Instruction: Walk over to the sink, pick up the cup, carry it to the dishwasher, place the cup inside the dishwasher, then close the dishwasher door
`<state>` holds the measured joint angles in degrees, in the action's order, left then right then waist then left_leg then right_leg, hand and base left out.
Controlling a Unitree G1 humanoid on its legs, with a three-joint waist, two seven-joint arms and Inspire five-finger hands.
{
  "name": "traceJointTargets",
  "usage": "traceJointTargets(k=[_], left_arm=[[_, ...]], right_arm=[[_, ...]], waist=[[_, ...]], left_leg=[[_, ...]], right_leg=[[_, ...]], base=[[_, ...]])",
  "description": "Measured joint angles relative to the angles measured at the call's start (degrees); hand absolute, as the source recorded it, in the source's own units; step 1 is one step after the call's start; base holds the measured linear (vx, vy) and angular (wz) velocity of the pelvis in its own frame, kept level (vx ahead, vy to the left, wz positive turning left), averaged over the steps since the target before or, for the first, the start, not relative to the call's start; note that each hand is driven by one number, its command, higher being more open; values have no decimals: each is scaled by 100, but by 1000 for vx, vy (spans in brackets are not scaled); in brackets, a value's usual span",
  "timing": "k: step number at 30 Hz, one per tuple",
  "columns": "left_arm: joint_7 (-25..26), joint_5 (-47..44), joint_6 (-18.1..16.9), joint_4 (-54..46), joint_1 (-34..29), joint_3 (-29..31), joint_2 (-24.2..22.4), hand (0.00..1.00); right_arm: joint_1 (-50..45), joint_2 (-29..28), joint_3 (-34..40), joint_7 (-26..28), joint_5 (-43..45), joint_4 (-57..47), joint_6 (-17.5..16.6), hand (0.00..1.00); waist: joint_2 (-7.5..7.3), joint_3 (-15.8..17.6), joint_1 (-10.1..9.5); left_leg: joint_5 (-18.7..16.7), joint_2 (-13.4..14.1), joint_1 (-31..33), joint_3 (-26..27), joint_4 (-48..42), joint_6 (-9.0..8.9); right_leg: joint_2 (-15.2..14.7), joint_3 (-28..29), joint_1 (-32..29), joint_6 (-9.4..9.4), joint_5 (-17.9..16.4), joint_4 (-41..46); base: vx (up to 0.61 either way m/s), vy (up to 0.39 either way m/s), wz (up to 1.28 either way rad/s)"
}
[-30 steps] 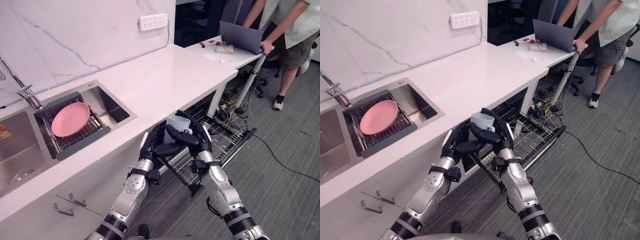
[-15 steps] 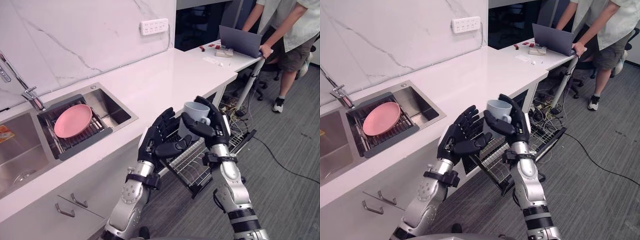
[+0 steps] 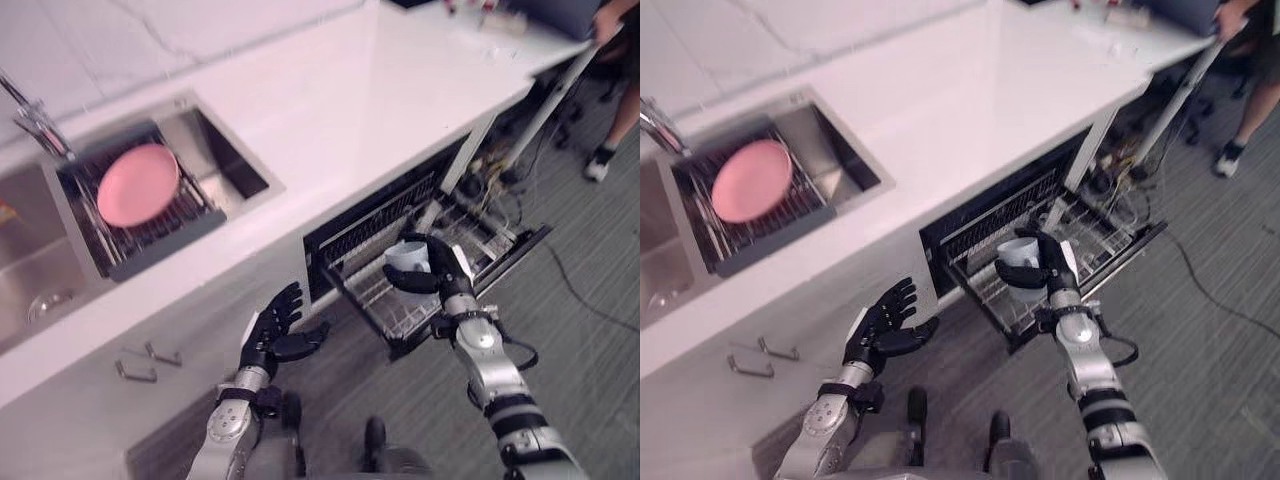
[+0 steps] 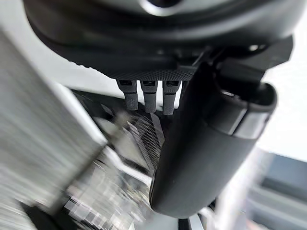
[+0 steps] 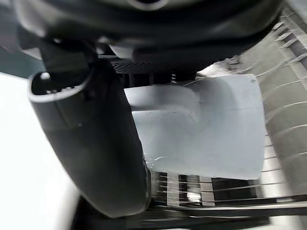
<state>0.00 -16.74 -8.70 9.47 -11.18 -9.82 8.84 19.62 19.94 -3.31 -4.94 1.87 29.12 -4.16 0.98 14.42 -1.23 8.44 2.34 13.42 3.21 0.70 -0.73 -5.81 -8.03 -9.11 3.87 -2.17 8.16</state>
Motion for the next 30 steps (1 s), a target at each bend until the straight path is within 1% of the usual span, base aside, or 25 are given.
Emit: traceJointTargets(k=[1,2,5,6,7,8,12,14,18,21,22,24,25,26,27,30], left_arm=[[9,1,0,207,107,157,29,90],[56,1,0,399,196,283,66,90],[278,53,-42,712,297,554,117,90],[395,91,-58,906,395,674,154,90],[413,97,-58,949,418,706,154,90],[538,97,-60,1089,505,802,148,90],[795,97,-60,1366,807,857,115,90],[872,98,-70,1366,896,867,61,90],[940,100,-135,1366,1022,977,-119,90],[953,100,-176,1376,1056,978,-175,90],[963,99,-176,1438,1054,987,-219,90],[982,99,-176,1521,1039,1021,-267,90],[989,99,-176,1540,1011,1067,-291,90],[1000,99,-173,1579,980,1102,-319,90],[1001,99,-170,1593,947,1131,-331,90],[999,102,-152,1667,851,1190,-340,90]], right_arm=[[347,128,1,-31,-84,254,24,30],[643,243,0,-73,-153,469,50,30],[1279,367,14,-283,-185,876,80,30],[1585,410,27,-406,-204,1010,90,90],[1640,418,32,-425,-205,1035,90,90],[1859,427,64,-515,-206,1109,98,90],[2213,403,65,-692,-203,1210,134,90],[2250,314,72,-762,-199,1179,151,90],[2223,104,108,-872,-142,952,203,90],[1849,-113,359,-958,-141,146,198,90],[1519,-251,487,-1011,-134,-265,193,90],[1147,-408,564,-1075,-87,-639,174,90],[907,-508,566,-1098,-81,-910,162,90],[450,-662,569,-1111,-84,-1460,133,90],[132,-799,568,-1111,-86,-1843,107,90],[-589,-1085,566,-1103,-86,-2508,91,90]], waist=[[45,212,-24],[103,357,-81],[183,611,-154],[195,766,-221],[195,779,-235],[198,803,-285],[194,942,-363],[182,997,-370],[164,1027,-359],[159,1033,-346],[151,1040,-344],[125,1056,-340],[94,1074,-331],[86,1072,-308],[79,1072,-264],[42,1055,-197]], left_leg=[[3,-15,171,-60,-89,7],[10,-20,323,-93,-145,15],[37,-5,604,-82,-212,45],[73,-14,729,-80,-273,56],[76,-16,768,-80,-288,54],[100,-23,958,-80,-317,57],[153,-29,1148,-28,-317,27],[161,-9,1169,62,-317,19],[155,-9,1168,80,-297,10],[157,-6,1112,92,-305,13],[132,-13,980,95,-307,-7],[65,-16,792,110,-317,-26],[0,-12,703,125,-346,-28],[-95,6,625,131,-386,-67],[-131,15,584,142,-418,-59],[-217,25,387,186,-433,-70]], right_leg=[[-25,-45,-187,-7,-48,184],[-36,-78,-352,-13,-69,306],[-72,-142,-677,-26,-136,562],[-109,-141,-869,-40,-228,790],[-117,-141,-920,-40,-246,841],[-146,-147,-1159,-53,-310,1017],[-209,-159,-1481,-84,-472,1342],[-226,-155,-1537,-94,-533,1429],[-234,-147,-1572,-111,-605,1477],[-234,-149,-1508,-119,-639,1474],[-242,-159,-1359,-119,-678,1463],[-245,-165,-1149,-117,-723,1437],[-243,-159,-1048,-119,-753,1422],[-223,-158,-938,-124,-760,1375],[-213,-154,-878,-122,-764,1345],[-196,-128,-649,-107,-776,1247]], base=[[-163,21,23],[-130,13,20],[-85,-4,16],[-73,-12,13],[-64,-24,11],[-30,-22,9],[-11,-39,7],[34,-47,2],[54,-45,0],[84,-46,2],[82,-32,6],[68,-23,2],[57,-25,-4],[40,-19,-7],[34,-15,-6],[46,-7,-7]])
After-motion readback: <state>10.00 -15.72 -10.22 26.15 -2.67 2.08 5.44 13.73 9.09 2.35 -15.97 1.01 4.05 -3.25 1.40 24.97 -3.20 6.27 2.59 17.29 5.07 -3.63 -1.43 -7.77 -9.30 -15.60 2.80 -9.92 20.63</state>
